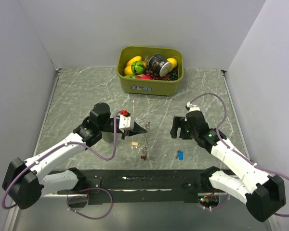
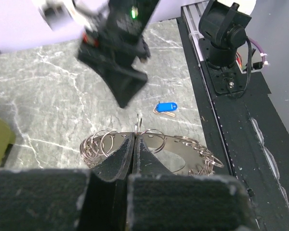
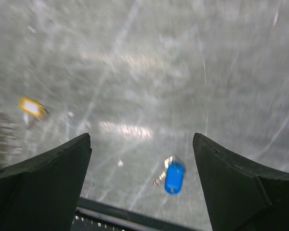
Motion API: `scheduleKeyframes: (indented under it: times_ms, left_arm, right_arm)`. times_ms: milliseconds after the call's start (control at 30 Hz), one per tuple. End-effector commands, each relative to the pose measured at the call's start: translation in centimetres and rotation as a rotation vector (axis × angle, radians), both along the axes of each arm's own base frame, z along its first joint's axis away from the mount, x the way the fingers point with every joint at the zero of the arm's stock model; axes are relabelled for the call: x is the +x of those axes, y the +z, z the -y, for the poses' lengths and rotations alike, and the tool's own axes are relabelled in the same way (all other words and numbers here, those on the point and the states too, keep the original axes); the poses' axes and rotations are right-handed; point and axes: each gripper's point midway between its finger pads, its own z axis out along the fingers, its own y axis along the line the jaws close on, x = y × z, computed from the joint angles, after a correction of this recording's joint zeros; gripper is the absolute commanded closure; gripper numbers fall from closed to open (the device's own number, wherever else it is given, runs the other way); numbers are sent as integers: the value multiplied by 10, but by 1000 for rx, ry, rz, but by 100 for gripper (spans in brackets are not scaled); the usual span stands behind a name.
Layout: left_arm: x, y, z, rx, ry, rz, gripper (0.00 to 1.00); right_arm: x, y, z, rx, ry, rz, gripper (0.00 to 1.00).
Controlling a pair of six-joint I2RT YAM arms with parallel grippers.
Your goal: Put the keys on the keyring
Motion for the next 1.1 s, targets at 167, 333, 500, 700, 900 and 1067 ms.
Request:
scheduleKeyframes:
  times_ms: [167, 333, 500, 700, 900, 1067]
  left_arm:
    - [-20, 41, -4, -154, -71, 132, 99]
    - [-19, 39, -4, -136, -72, 134, 99]
    - [-18, 38, -4, -137, -71, 130, 99]
    - [-18, 36, -3, -131, -73, 121, 99]
    - [-17, 35, -3, -128, -71, 119, 99]
    - [-16, 34, -2, -119, -72, 118, 99]
  right_arm:
    - [-49, -55, 12, -99, -27, -377, 19]
    - [-63, -63, 15, -167, 25, -513, 36]
    - [-65, -72, 19, -213, 28, -555, 46]
    - [-55, -81, 24, -271, 21, -556, 51]
    - [-47, -88, 21, -276, 26, -571, 55]
    - [-45, -97, 17, -268, 38, -595, 61]
